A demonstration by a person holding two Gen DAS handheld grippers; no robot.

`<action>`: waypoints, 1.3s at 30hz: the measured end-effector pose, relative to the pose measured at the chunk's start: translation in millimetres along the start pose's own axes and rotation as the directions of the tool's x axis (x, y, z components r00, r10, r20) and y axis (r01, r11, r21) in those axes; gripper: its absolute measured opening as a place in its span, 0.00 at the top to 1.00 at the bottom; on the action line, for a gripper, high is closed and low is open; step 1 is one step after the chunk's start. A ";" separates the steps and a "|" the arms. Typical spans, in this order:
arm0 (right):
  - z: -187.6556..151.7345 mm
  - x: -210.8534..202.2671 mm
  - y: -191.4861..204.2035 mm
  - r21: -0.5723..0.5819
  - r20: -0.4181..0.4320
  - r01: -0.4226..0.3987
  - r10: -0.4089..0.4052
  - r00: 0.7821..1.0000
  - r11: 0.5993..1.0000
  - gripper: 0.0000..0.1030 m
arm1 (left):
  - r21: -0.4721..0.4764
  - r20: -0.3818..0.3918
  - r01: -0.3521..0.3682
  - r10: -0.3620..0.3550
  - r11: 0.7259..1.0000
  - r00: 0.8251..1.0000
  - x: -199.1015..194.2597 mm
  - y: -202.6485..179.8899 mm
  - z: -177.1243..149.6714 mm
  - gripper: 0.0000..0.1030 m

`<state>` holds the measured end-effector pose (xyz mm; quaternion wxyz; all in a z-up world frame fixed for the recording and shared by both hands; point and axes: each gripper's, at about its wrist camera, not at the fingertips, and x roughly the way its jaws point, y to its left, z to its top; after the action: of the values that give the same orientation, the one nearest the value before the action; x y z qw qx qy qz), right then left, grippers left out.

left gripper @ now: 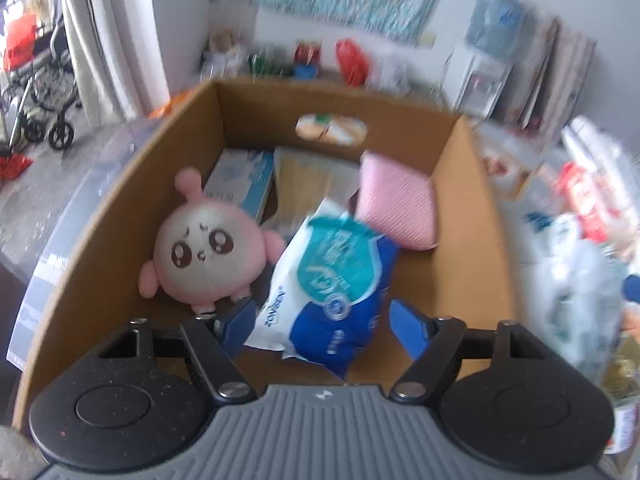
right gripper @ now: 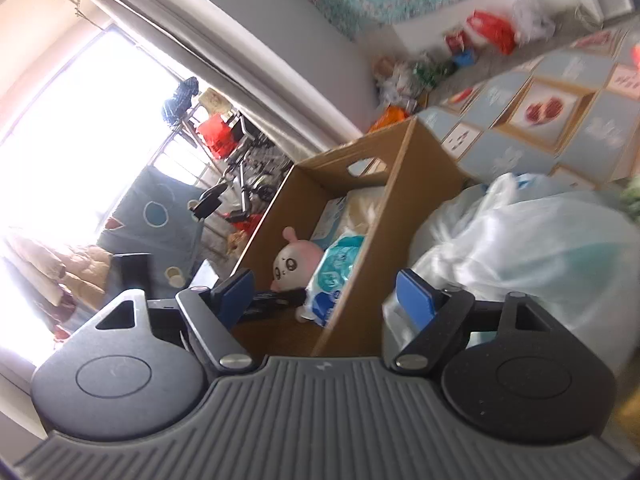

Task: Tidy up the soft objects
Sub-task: 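Withdraw the right gripper from the box toward the pile, then grasp the orange-and-white striped towel with the right gripper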

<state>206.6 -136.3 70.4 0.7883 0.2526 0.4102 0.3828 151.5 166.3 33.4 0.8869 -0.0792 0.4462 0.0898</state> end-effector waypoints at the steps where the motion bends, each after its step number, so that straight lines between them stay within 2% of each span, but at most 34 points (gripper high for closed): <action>1: -3.0 -8.4 0.1 -0.007 0.012 0.009 -0.009 1.000 1.000 0.20 | 0.005 0.030 0.011 -0.011 1.000 0.999 -12.7 -2.7 -3.0 0.21; 5: -17.4 -46.9 -1.5 -0.042 0.063 0.051 -0.048 0.997 0.998 0.15 | 0.056 0.166 0.064 -0.073 0.996 0.984 -65.5 -20.5 -23.4 0.11; 10: -37.2 -107.8 -11.4 -0.030 0.147 0.132 -0.126 0.981 0.991 0.14 | 0.143 0.288 0.177 -0.212 0.974 0.934 -117.4 -51.8 -61.5 0.04; 12: -44.6 -134.6 -16.4 -0.015 0.189 0.166 -0.160 0.969 0.986 0.13 | 0.186 0.310 0.225 -0.274 0.956 0.910 -131.0 -65.8 -76.5 0.03; 16: -60.8 -182.0 -29.3 0.013 0.264 0.229 -0.224 0.938 0.973 0.12 | 0.244 0.334 0.283 -0.354 0.928 0.874 -144.3 -94.0 -101.6 0.03; 19: -71.8 -205.2 -40.7 0.038 0.292 0.255 -0.255 0.922 0.966 0.12 | 0.268 0.327 0.325 -0.403 0.907 0.855 -146.1 -118.4 -115.5 0.02; 22: -83.0 -219.0 -52.1 0.053 0.301 0.264 -0.268 0.915 0.963 0.12 | 0.293 0.305 0.366 -0.449 0.883 0.840 -142.7 -141.7 -125.4 0.02; 27: -95.4 -224.9 -71.2 0.071 0.308 0.258 -0.267 0.913 0.963 0.12 | 0.359 0.262 0.371 -0.474 0.856 0.841 -128.7 -187.0 -141.2 0.03; 29: -99.4 -224.7 -74.8 0.062 0.313 0.267 -0.273 0.910 0.962 0.12 | 0.394 0.243 0.378 -0.492 0.837 0.836 -120.8 -205.7 -147.6 0.03; 30: -100.3 -223.6 -76.6 0.055 0.316 0.276 -0.279 0.907 0.960 0.12 | 0.410 0.230 0.375 -0.493 0.831 0.839 -115.7 -214.1 -149.5 0.03; 35: -94.0 -208.7 -94.1 0.052 0.283 0.351 -0.351 0.893 0.935 0.12 | 0.475 0.194 0.341 -0.475 0.811 0.859 -80.2 -256.2 -156.3 0.03; 39: -81.1 -193.6 -109.1 0.023 0.225 0.433 -0.426 0.876 0.901 0.14 | 0.502 0.165 0.345 -0.479 0.793 0.862 -53.2 -273.3 -158.1 0.07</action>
<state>110.0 -349.6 37.0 0.8983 0.1857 0.3586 0.1730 60.4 -138.7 -0.4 0.9324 0.0483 0.2941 -0.2043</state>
